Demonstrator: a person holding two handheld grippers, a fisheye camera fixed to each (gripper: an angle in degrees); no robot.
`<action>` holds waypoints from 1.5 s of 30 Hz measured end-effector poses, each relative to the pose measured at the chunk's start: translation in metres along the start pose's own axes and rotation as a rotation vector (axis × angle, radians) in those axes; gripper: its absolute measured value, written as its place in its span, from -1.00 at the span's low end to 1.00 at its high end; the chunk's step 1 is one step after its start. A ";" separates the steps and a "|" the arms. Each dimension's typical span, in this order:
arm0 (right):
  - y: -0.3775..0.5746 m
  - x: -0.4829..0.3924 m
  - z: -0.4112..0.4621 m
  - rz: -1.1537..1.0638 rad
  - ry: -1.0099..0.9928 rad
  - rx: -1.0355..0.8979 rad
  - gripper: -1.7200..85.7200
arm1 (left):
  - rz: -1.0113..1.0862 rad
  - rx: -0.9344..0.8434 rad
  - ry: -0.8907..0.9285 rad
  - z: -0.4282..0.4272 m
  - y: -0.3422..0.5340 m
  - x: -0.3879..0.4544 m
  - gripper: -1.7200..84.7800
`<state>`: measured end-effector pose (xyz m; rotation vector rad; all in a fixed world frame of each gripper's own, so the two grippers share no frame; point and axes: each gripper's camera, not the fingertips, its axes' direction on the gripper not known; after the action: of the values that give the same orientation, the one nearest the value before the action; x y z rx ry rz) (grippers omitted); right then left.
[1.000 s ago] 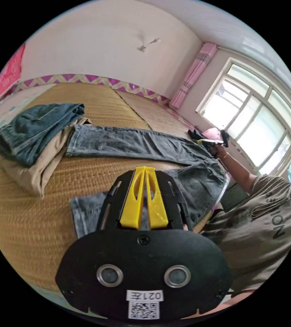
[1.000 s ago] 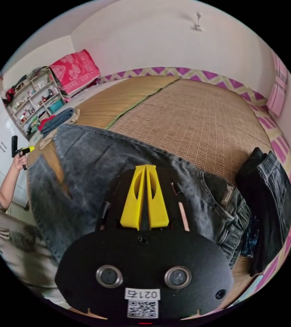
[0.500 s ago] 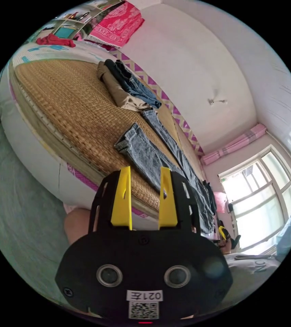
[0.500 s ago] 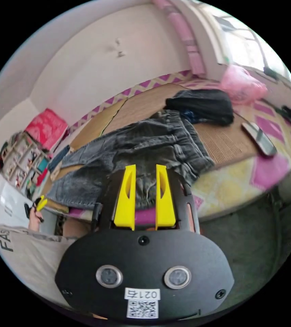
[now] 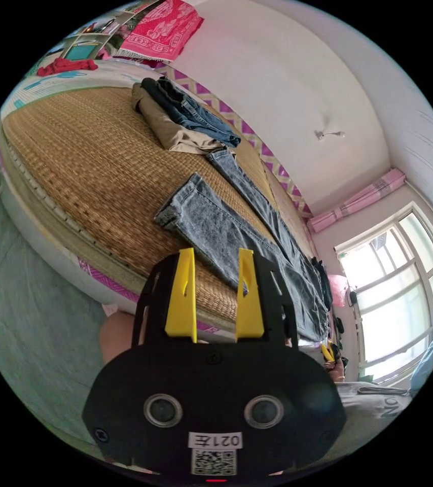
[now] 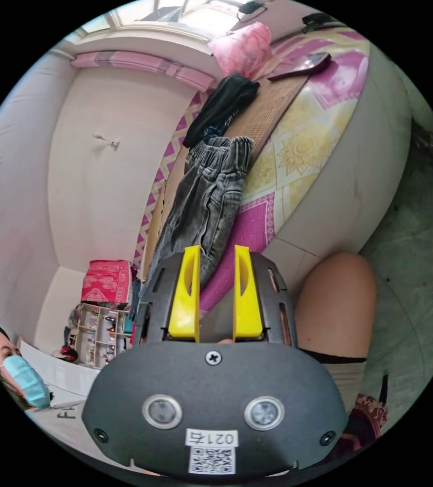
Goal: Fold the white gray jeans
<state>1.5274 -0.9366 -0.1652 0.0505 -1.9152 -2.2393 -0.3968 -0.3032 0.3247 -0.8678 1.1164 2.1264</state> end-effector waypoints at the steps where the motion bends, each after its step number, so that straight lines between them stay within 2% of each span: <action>1: 0.021 0.013 0.003 0.016 -0.007 -0.016 -0.74 | -0.012 0.001 0.008 0.004 0.001 -0.004 -0.71; 6: 0.088 0.051 0.010 0.018 -0.027 0.019 -0.76 | -0.064 0.009 0.017 0.020 0.001 -0.021 -0.84; 8: 0.112 0.068 0.019 0.023 -0.031 0.032 -0.77 | -0.093 0.007 0.034 0.031 0.000 -0.036 -0.95; 12: 0.143 0.097 0.037 0.047 -0.048 0.039 -0.86 | -0.140 0.015 0.131 0.043 0.003 -0.060 -0.98; 15: 0.173 0.122 0.044 0.071 -0.153 0.052 -0.93 | -0.152 0.029 0.189 0.039 0.008 -0.066 -0.98; 18: 0.197 0.128 0.050 0.043 -0.242 0.052 -0.95 | -0.106 0.047 0.233 0.023 0.003 -0.045 -0.98; 21: 0.197 0.112 0.064 -0.035 -0.330 0.017 -0.96 | 0.027 0.051 0.200 0.006 -0.028 0.005 -0.98; 25: 0.160 0.064 0.098 -0.134 -0.403 -0.023 -0.96 | 0.176 0.006 0.128 0.021 -0.111 0.080 -0.98; 30: 0.084 -0.001 0.185 -0.231 -0.377 -0.088 -0.96 | 0.217 -0.098 0.048 0.118 -0.235 0.130 -0.98; 35: -0.018 -0.021 0.354 -0.194 -0.233 -0.192 -0.96 | 0.213 -0.246 -0.060 0.304 -0.364 0.144 -0.98; 41: -0.108 0.020 0.525 -0.080 -0.047 -0.267 -0.96 | 0.145 -0.406 -0.186 0.503 -0.433 0.121 -0.98; 45: -0.137 0.024 0.569 -0.099 -0.015 -0.271 -0.97 | 0.177 -0.448 -0.247 0.557 -0.447 0.121 -0.98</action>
<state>1.4002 -0.3666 -0.2048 0.0910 -1.6318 -2.5504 -0.2974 0.4113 0.2628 -0.6860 0.6185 2.6029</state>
